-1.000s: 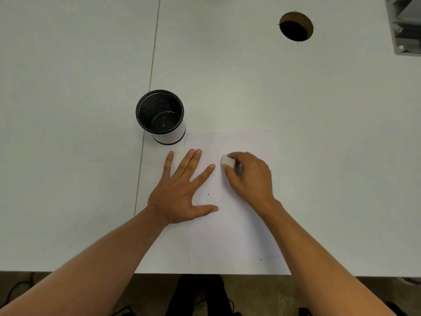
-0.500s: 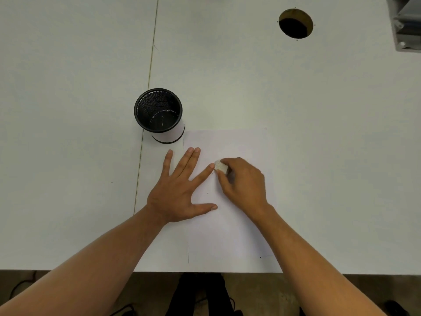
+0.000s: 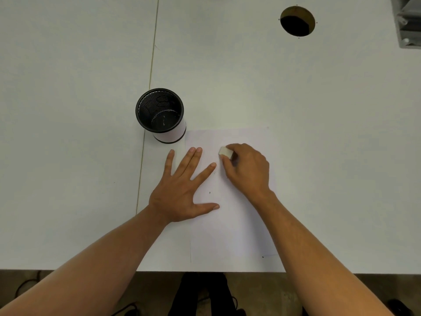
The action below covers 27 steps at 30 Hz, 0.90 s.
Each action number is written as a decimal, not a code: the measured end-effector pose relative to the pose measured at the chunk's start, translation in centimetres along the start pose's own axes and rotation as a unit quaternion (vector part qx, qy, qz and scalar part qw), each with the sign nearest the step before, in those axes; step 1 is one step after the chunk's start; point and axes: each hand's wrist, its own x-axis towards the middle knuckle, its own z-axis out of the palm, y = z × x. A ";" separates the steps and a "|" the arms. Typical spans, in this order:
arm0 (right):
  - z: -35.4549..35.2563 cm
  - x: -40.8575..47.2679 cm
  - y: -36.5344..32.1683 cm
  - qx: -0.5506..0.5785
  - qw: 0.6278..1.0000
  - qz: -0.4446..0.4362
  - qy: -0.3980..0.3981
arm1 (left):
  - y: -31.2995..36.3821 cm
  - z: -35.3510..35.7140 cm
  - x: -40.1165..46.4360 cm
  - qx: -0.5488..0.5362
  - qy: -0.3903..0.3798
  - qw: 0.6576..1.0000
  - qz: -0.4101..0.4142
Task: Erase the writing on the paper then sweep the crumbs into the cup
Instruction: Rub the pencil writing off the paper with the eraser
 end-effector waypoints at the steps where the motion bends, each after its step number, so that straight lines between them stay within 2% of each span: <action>1: -0.1 0.3 0.1 -0.001 1.000 0.012 0.006 | 0.0 0.0 0.0 -0.002 -0.001 1.000 -0.001; 3: -0.1 0.5 0.0 0.011 1.000 0.023 0.015 | 0.0 0.0 0.0 -0.006 0.000 1.000 -0.002; 6: 0.0 -0.7 -0.1 0.028 0.999 -0.013 -0.016 | 0.0 -0.1 0.0 -0.009 0.001 1.000 -0.005; 14: -1.0 -3.1 0.7 -0.008 0.998 -0.052 -0.042 | 0.0 0.0 0.0 -0.003 0.004 1.000 -0.003; 19: -0.7 -0.4 0.2 0.000 0.998 -0.033 -0.050 | 0.0 -0.1 0.0 -0.002 0.004 1.000 -0.002; 22: -0.5 -0.3 0.4 -0.019 0.999 -0.022 -0.024 | 0.0 0.0 0.0 0.000 0.007 1.000 -0.004; 27: -0.3 -0.5 0.2 0.037 0.998 0.046 0.025 | -0.1 0.1 0.0 0.000 0.008 1.000 -0.003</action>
